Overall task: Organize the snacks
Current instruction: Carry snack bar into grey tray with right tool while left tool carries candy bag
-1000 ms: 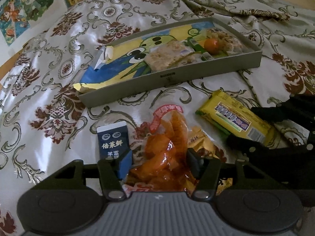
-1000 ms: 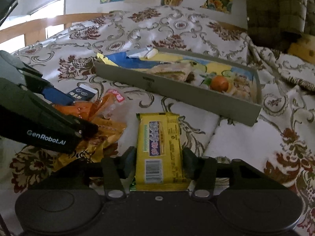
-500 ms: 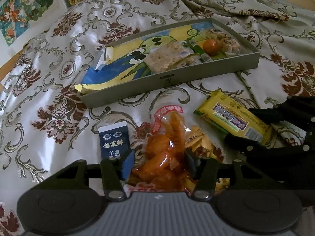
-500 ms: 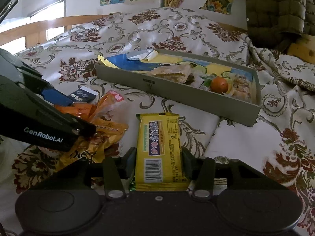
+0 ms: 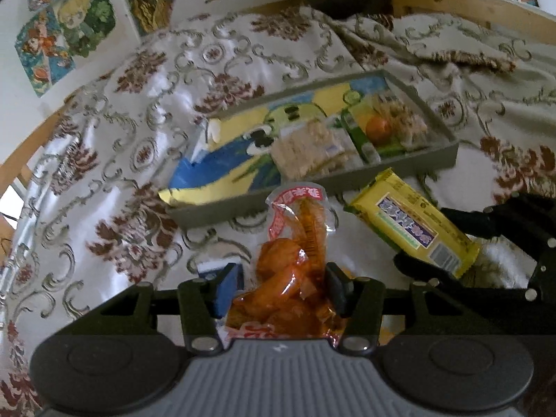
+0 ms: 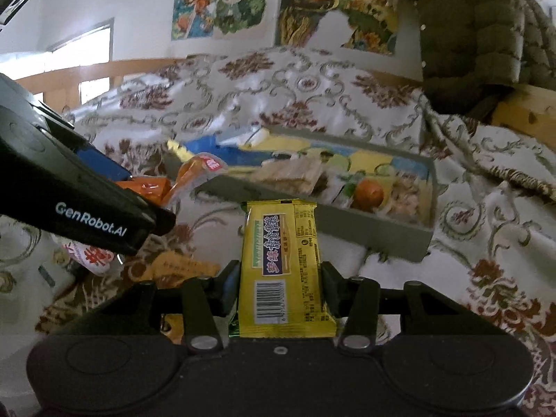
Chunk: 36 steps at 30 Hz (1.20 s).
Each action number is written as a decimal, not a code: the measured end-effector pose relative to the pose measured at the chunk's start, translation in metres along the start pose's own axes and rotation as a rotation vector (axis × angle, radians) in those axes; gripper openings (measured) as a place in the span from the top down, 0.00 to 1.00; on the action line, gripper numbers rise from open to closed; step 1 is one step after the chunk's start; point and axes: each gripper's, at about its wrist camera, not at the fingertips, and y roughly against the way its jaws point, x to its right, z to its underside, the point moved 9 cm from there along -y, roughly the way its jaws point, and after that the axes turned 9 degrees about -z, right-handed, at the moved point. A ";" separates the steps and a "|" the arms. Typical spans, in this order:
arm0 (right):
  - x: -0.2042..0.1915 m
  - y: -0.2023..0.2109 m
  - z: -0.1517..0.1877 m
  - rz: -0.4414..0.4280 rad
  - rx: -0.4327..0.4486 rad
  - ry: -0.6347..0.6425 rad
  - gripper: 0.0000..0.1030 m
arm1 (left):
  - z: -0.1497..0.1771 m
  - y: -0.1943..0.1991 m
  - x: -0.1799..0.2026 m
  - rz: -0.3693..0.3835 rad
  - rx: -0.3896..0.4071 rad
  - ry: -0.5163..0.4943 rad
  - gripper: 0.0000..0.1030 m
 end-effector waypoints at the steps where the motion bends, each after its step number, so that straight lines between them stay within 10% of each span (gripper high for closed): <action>1: 0.002 0.001 -0.002 0.003 0.006 -0.003 0.51 | -0.004 0.003 -0.001 -0.006 0.014 0.005 0.44; 17: 0.048 0.019 -0.028 0.065 0.131 -0.117 0.51 | -0.059 0.004 0.008 -0.012 0.124 0.102 0.44; 36: 0.116 -0.043 -0.108 0.136 0.296 -0.102 0.51 | -0.152 -0.090 0.012 -0.013 0.189 0.230 0.43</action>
